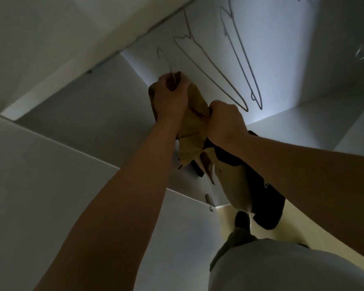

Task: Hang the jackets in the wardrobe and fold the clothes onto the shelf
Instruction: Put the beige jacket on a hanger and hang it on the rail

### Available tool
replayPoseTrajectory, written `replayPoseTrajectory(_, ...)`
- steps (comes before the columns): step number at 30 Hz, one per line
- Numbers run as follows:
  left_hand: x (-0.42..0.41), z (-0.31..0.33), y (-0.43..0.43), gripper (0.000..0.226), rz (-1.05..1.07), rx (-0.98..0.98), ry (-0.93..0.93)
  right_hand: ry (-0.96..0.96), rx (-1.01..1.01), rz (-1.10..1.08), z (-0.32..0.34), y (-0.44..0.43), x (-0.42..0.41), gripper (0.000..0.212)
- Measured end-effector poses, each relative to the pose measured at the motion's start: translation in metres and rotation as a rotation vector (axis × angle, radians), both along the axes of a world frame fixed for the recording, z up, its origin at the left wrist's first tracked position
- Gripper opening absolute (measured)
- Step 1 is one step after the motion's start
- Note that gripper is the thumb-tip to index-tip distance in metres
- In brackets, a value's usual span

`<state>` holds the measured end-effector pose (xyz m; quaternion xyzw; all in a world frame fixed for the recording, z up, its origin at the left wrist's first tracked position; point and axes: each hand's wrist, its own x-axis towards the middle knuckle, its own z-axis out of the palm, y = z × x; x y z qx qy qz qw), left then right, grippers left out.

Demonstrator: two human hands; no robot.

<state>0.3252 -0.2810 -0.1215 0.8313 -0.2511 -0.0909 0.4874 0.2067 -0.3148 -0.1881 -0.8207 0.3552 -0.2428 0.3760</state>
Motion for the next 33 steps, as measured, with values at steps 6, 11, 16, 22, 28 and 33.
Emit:
replayPoseTrajectory(6,0.035,0.009,-0.011,0.042,-0.118,-0.133,-0.086,-0.103,-0.064,-0.086,0.002,-0.012,0.034,0.035)
replayPoseTrajectory(11,0.056,0.026,-0.029,0.042,-0.174,-0.195,-0.033,-0.129,-0.045,-0.162,0.021,-0.026,0.061,0.016)
replayPoseTrajectory(16,0.072,0.025,-0.041,0.051,-0.174,-0.194,0.070,-0.095,-0.013,-0.243,0.020,-0.043,0.082,0.037)
replayPoseTrajectory(22,0.074,0.023,-0.055,0.043,-0.194,-0.182,0.165,0.020,-0.014,-0.262,0.021,-0.063,0.077,0.013)
replayPoseTrajectory(28,0.068,0.023,-0.066,0.036,-0.175,-0.270,0.072,0.024,-0.077,-0.292,0.028,-0.077,0.082,0.032)
replayPoseTrajectory(33,0.079,0.021,-0.077,0.043,-0.203,-0.204,0.109,0.093,0.015,-0.274,0.030,-0.085,0.091,0.025)
